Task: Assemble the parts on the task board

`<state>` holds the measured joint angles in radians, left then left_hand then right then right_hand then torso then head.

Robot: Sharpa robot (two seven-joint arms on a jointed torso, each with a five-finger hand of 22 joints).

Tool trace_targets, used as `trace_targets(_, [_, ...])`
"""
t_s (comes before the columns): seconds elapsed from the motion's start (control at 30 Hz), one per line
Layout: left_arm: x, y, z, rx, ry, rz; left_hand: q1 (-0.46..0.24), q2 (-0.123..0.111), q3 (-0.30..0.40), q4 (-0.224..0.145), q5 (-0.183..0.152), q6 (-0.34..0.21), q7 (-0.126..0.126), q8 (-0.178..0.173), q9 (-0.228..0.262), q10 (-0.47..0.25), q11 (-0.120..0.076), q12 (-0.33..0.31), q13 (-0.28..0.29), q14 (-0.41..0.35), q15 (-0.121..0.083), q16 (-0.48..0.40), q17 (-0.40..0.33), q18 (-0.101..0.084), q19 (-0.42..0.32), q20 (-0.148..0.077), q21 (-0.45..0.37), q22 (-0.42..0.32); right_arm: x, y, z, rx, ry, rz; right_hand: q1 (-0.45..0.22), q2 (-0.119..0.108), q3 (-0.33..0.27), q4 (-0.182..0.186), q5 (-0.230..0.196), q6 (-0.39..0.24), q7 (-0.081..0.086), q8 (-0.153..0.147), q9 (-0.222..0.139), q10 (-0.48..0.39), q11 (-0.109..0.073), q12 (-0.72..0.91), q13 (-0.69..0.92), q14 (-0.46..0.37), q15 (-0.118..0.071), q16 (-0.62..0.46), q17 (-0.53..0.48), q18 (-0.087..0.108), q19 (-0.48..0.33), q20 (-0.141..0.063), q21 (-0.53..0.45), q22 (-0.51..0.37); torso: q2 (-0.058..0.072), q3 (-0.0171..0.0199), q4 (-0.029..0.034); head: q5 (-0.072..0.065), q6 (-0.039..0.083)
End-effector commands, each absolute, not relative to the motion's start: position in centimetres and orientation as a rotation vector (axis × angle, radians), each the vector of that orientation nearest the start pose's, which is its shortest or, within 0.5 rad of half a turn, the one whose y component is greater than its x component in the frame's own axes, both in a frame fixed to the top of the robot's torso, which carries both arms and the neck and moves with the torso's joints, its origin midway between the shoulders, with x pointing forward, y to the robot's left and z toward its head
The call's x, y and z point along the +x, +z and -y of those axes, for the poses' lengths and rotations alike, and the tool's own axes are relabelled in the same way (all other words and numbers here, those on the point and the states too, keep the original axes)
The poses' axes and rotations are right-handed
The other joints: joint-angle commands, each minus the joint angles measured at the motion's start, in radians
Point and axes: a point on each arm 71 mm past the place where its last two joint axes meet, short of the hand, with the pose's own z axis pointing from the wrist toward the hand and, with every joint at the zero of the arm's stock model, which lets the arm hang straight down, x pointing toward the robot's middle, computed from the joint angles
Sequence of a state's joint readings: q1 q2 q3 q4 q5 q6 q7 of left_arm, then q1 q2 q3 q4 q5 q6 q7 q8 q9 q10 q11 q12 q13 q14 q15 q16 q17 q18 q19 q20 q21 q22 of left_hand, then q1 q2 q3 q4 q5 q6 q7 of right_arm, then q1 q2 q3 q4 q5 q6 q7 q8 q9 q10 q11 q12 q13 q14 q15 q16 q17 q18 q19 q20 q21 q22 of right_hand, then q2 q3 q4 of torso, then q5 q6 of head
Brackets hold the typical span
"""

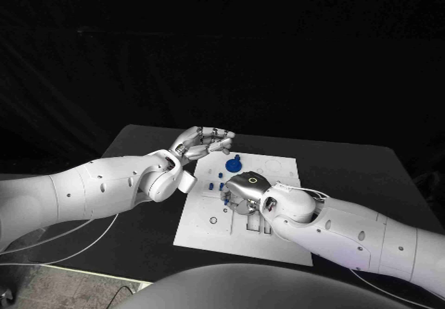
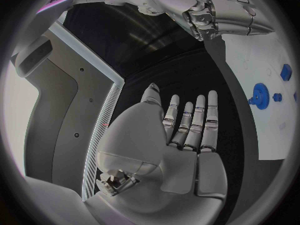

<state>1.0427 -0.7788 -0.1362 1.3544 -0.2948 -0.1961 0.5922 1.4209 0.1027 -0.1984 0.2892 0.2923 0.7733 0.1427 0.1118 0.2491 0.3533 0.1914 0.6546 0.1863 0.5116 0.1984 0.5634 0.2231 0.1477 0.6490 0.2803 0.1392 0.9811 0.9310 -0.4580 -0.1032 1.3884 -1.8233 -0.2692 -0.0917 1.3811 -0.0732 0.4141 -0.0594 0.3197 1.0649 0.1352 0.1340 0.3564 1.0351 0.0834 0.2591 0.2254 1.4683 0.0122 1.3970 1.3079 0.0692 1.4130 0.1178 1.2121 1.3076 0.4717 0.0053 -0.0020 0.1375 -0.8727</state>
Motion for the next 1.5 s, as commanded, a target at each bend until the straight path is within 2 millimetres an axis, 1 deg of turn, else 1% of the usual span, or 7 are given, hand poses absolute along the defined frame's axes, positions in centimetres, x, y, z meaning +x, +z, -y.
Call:
trace_targets(0.03, [46.1,-28.0,-21.3,-0.805,-1.558,-1.563,0.000,0.011,-0.007,-0.001,0.007,-0.006,0.000,0.005,-0.001,-0.005,-0.001,0.002,-0.001,-0.005,0.002,0.004,-0.001,0.004,0.001,-0.003,-0.006,-0.001,39.5,-32.4,3.0,-0.653,0.801,-1.785,0.010,0.001,0.000,-0.004,0.006,-0.005,0.000,-0.006,0.001,0.001,0.003,-0.004,-0.001,0.014,-0.002,0.000,0.066,0.009,0.002,-0.006,-0.003,0.159,0.000,0.0001,0.0003,-0.001,0.000])
trace_targets(0.37, [46.1,-28.1,-21.2,-0.807,-1.560,-1.569,0.002,0.012,-0.007,-0.001,0.008,-0.006,0.001,0.005,-0.001,-0.006,-0.001,0.002,-0.002,-0.005,0.003,0.005,-0.001,0.003,0.001,-0.003,-0.006,-0.001,39.2,-33.1,3.1,-0.649,0.798,-1.807,0.011,0.000,0.001,-0.006,0.008,-0.007,0.002,-0.008,0.001,0.005,0.003,-0.004,-0.001,0.013,-0.003,-0.002,0.064,0.010,0.000,-0.006,-0.006,0.158,-0.001,0.0001,0.0004,-0.003,0.000])
trace_targets(0.57, [46.1,-28.1,-21.1,-0.808,-1.560,-1.573,0.003,0.013,-0.007,-0.001,0.009,-0.006,0.001,0.006,-0.001,-0.006,-0.001,0.003,-0.002,-0.004,0.004,0.006,-0.002,0.003,0.002,-0.003,-0.007,-0.001,39.0,-33.4,3.2,-0.639,0.804,-1.809,0.011,-0.001,0.001,-0.006,0.008,-0.007,0.002,-0.008,0.000,0.005,0.003,-0.004,-0.002,0.012,-0.003,-0.002,0.063,0.010,0.000,-0.006,-0.006,0.158,-0.001,0.0002,-0.0002,-0.001,0.000])
trace_targets(0.8, [46.1,-28.2,-21.0,-0.809,-1.561,-1.577,0.005,0.014,-0.008,-0.002,0.009,-0.006,0.002,0.006,-0.002,-0.007,-0.001,0.004,-0.003,-0.004,0.004,0.007,-0.002,0.002,0.002,-0.002,-0.007,-0.001,39.0,-33.4,3.2,-0.633,0.808,-1.814,0.012,-0.001,0.001,-0.006,0.008,-0.007,0.002,-0.009,0.000,0.007,0.003,-0.003,-0.002,0.012,-0.003,-0.003,0.062,0.010,0.000,-0.006,-0.008,0.158,-0.001,-0.0006,-0.0002,-0.004,0.000])
trace_targets(1.3, [46.2,-28.3,-20.9,-0.811,-1.563,-1.584,0.005,0.014,-0.008,-0.002,0.010,-0.006,0.002,0.006,-0.002,-0.007,-0.002,0.004,-0.003,-0.003,0.005,0.007,-0.002,0.002,0.003,-0.002,-0.007,-0.001,38.8,-33.4,3.2,-0.622,0.818,-1.816,0.012,-0.001,0.002,-0.007,0.009,-0.008,0.002,-0.009,0.000,0.008,0.003,-0.003,-0.002,0.011,-0.003,-0.005,0.060,0.010,-0.001,-0.006,-0.009,0.157,-0.002,0.0006,0.0008,-0.005,0.000])
trace_targets(1.43, [46.2,-28.4,-20.9,-0.812,-1.562,-1.587,0.005,0.014,-0.008,-0.002,0.010,-0.006,0.002,0.006,-0.002,-0.007,-0.002,0.004,-0.003,-0.003,0.005,0.007,-0.002,0.002,0.003,-0.002,-0.007,-0.001,38.7,-33.4,3.1,-0.620,0.825,-1.814,0.012,-0.001,0.002,-0.007,0.009,-0.009,0.002,-0.010,0.000,0.009,0.003,-0.003,-0.002,0.011,-0.003,-0.005,0.059,0.011,-0.002,-0.006,-0.011,0.157,-0.002,0.0002,0.0001,-0.006,0.000])
trace_targets(1.5, [46.2,-28.4,-20.9,-0.812,-1.561,-1.588,0.007,0.015,-0.008,-0.002,0.010,-0.007,0.002,0.007,-0.002,-0.009,-0.002,0.005,-0.004,-0.003,0.006,0.008,-0.002,0.001,0.004,-0.002,-0.007,0.000,38.7,-33.3,3.1,-0.618,0.829,-1.811,0.013,-0.001,0.002,-0.007,0.010,-0.009,0.002,-0.010,0.000,0.010,0.003,-0.003,-0.002,0.010,-0.003,-0.006,0.059,0.011,-0.002,-0.006,-0.010,0.157,-0.002,-0.0001,0.0007,-0.007,0.000])
